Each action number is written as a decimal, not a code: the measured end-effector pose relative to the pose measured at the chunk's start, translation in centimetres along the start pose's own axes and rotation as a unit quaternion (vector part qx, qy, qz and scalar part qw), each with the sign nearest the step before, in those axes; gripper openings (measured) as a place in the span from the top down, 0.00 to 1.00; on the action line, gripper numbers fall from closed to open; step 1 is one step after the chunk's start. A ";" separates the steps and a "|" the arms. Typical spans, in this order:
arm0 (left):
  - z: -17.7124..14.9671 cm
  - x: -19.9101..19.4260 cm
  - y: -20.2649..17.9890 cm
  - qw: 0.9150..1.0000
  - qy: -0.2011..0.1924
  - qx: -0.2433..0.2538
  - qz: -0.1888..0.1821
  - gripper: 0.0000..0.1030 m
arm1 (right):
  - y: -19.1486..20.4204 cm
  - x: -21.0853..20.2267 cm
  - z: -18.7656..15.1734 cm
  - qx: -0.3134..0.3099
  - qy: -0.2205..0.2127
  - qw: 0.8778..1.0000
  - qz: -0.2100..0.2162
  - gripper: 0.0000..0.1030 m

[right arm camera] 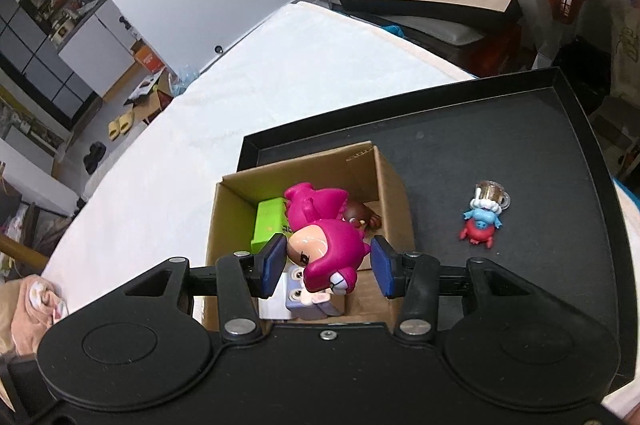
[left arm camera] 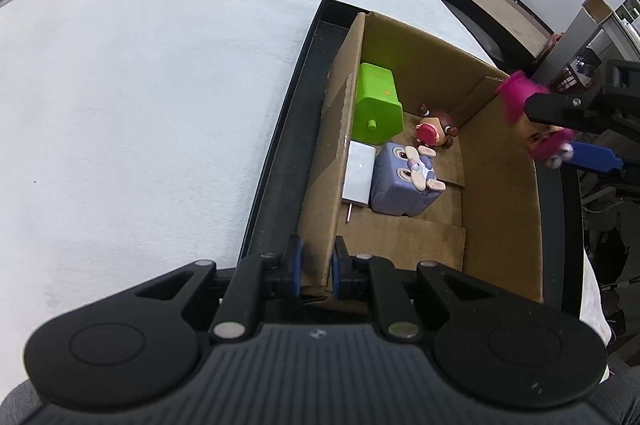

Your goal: Organize rigid objects

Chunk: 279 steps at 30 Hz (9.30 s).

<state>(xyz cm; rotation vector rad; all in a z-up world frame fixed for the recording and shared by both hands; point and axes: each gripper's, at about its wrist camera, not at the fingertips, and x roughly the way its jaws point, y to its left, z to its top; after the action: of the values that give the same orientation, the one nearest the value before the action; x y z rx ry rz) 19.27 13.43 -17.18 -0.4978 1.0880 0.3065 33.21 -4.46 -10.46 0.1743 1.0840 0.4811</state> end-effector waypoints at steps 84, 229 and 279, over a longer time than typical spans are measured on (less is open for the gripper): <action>0.1 0.7 -3.7 0.994 0.012 0.049 0.096 0.90 | -13.8 6.8 -1.6 -0.011 0.007 0.997 -0.077 0.69; 0.8 -0.1 0.0 0.999 0.034 0.026 -0.016 0.88 | 4.3 6.0 0.2 -0.052 0.028 0.998 -0.023 0.59; -1.8 -16.3 -5.0 0.990 -0.109 0.079 -0.038 0.16 | -3.1 -15.5 -5.9 -0.027 -0.084 0.996 -0.016 0.00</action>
<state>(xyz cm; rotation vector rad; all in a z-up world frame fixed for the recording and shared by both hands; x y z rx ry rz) 13.11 8.25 -2.01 -0.3543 0.8707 0.2015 23.07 -14.82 -1.83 0.1469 0.9076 0.4589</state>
